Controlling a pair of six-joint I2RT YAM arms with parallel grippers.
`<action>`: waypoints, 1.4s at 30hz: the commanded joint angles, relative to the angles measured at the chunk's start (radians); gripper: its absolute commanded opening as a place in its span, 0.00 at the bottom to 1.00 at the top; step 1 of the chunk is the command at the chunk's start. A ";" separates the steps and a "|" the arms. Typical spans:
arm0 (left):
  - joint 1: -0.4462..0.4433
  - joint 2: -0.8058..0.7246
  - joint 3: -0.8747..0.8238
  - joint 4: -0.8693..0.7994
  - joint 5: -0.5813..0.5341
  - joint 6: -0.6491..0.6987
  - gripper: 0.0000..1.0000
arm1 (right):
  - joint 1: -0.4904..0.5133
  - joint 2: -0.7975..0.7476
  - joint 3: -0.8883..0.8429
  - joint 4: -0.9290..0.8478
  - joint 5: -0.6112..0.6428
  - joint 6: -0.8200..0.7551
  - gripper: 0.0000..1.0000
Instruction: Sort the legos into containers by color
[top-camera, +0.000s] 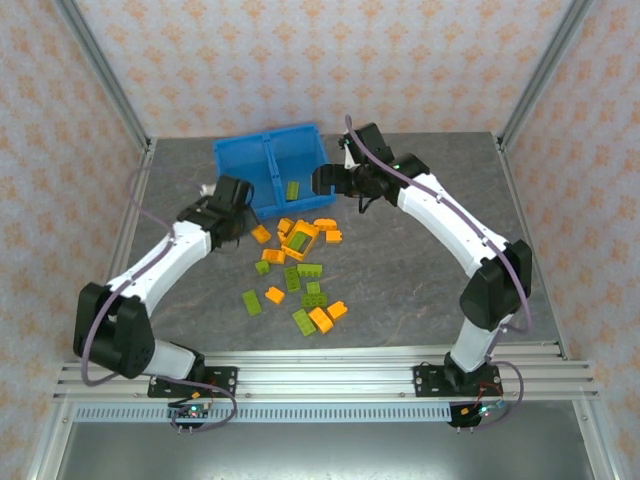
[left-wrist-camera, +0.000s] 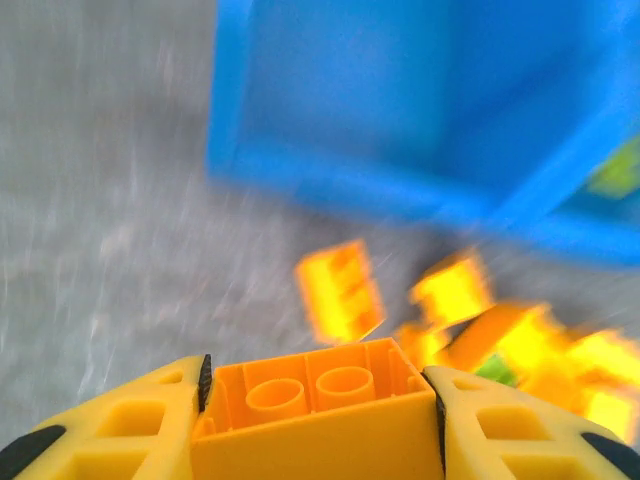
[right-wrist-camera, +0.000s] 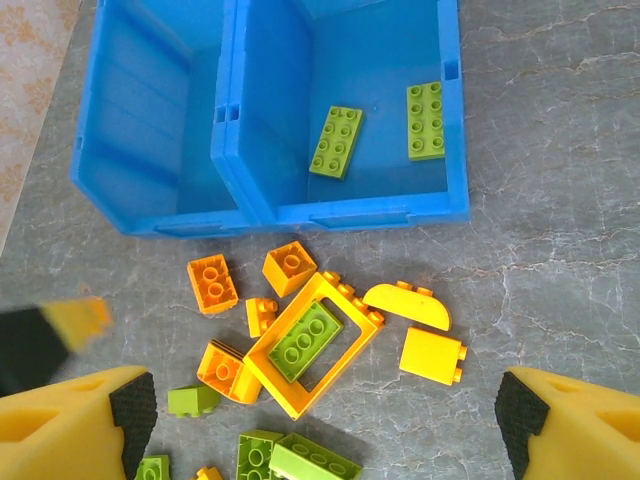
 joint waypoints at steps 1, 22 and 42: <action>-0.003 0.040 0.167 -0.057 -0.173 0.144 0.35 | -0.001 -0.048 -0.005 0.011 0.043 0.018 0.89; 0.103 0.755 0.793 -0.028 -0.076 0.226 0.47 | -0.001 -0.192 -0.126 -0.013 0.105 0.058 0.89; 0.096 0.395 0.663 -0.017 -0.025 0.279 0.74 | -0.001 -0.206 -0.146 0.007 0.132 0.054 0.90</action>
